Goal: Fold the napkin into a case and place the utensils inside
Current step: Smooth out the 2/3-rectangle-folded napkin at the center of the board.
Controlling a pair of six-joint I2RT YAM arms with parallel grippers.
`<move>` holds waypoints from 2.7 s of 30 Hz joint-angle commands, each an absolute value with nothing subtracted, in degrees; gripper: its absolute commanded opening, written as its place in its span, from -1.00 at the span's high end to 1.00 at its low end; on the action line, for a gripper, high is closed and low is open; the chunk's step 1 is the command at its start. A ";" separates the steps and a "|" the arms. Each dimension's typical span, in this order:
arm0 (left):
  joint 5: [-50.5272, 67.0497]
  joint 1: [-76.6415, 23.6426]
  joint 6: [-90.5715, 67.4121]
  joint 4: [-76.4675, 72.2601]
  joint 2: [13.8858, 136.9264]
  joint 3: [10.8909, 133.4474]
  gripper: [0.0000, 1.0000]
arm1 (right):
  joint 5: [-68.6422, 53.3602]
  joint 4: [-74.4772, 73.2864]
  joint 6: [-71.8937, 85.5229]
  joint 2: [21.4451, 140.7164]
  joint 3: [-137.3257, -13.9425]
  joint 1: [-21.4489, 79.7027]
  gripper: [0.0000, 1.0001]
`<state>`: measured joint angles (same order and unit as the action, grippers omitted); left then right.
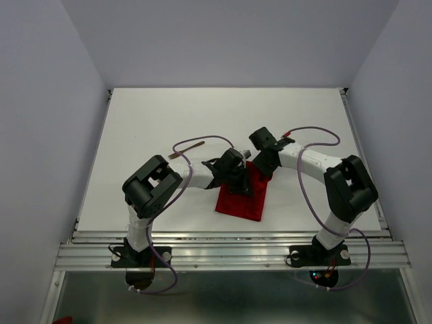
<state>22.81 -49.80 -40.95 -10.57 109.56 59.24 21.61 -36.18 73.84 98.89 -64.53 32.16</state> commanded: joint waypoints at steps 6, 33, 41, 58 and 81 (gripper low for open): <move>21.71 -49.75 -40.87 -11.78 108.19 59.41 1.00 | 18.72 -32.43 67.06 91.59 -62.14 32.17 -0.01; 24.34 -46.76 -35.51 -3.69 104.85 64.77 1.00 | 13.01 -30.41 64.86 72.43 -45.00 32.17 -0.01; 25.14 -45.97 -34.02 -0.79 103.98 66.79 1.00 | 13.36 -30.76 65.83 70.22 -44.12 32.17 -0.02; 24.87 -45.26 -30.41 3.16 109.25 68.73 1.00 | 15.38 -30.85 63.20 73.91 -47.28 30.60 -0.02; 25.93 -44.74 -29.01 0.88 109.51 66.09 1.00 | 14.94 -28.65 57.39 94.21 -59.76 19.34 0.72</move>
